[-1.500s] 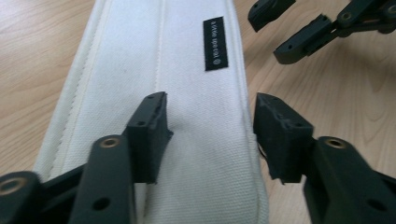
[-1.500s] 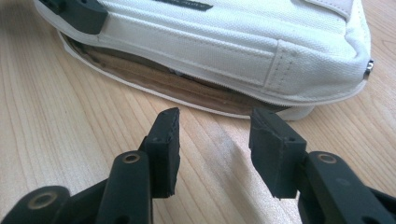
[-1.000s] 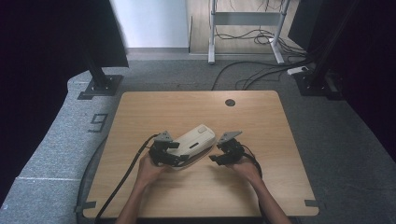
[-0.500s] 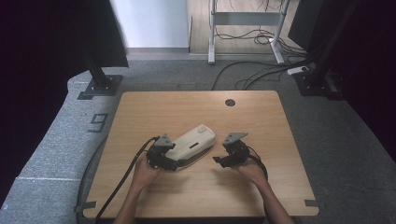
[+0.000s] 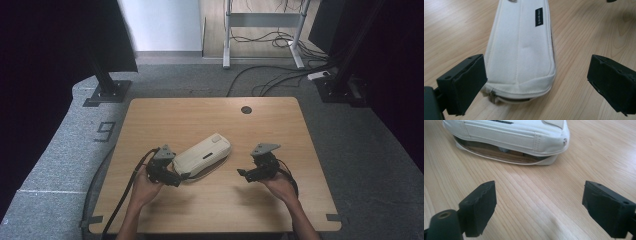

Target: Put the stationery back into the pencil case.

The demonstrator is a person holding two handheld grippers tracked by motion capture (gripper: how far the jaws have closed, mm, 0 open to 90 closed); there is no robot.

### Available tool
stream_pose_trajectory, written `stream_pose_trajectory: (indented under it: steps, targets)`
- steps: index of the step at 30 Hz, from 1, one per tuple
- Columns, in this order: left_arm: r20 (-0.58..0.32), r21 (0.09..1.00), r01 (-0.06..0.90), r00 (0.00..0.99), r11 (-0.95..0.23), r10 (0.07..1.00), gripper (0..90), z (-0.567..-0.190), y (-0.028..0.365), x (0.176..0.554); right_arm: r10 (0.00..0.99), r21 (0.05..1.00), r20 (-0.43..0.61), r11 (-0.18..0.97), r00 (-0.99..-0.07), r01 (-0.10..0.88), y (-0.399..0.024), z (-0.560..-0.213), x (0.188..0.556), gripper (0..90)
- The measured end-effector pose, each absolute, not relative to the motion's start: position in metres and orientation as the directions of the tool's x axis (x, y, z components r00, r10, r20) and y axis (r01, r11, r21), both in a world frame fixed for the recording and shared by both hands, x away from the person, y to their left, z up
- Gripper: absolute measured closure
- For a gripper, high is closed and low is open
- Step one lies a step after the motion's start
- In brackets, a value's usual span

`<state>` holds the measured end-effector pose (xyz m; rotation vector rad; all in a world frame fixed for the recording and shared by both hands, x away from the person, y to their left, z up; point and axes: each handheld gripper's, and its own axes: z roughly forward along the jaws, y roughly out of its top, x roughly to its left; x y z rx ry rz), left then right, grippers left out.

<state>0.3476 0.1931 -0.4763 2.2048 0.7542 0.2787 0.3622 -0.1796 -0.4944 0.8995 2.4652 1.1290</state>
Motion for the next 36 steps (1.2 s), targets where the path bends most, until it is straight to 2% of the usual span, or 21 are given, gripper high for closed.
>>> stream_pose_trajectory:
  steps: [7, 23, 36]
  targets:
    - [-0.009, 0.731, 0.424, 0.789, -0.534, 0.614, 1.2, -0.476, 0.204, 0.342, 0.671, 0.754, -0.015, 0.494, -0.741, 0.432, -0.197, -0.494, 0.354, 2.1]
    - [-0.024, 0.727, 0.460, 0.759, -0.510, 0.651, 0.0, -0.504, 0.231, 0.341, 0.736, 0.755, -0.027, 0.459, -0.677, 0.469, -0.238, -0.511, 0.338, 0.8]
    - [-0.054, 0.719, 0.500, 0.733, -0.483, 0.678, 0.0, -0.525, 0.244, 0.341, 0.769, 0.738, -0.010, 0.437, -0.639, 0.514, -0.247, -0.538, 0.332, 1.7]
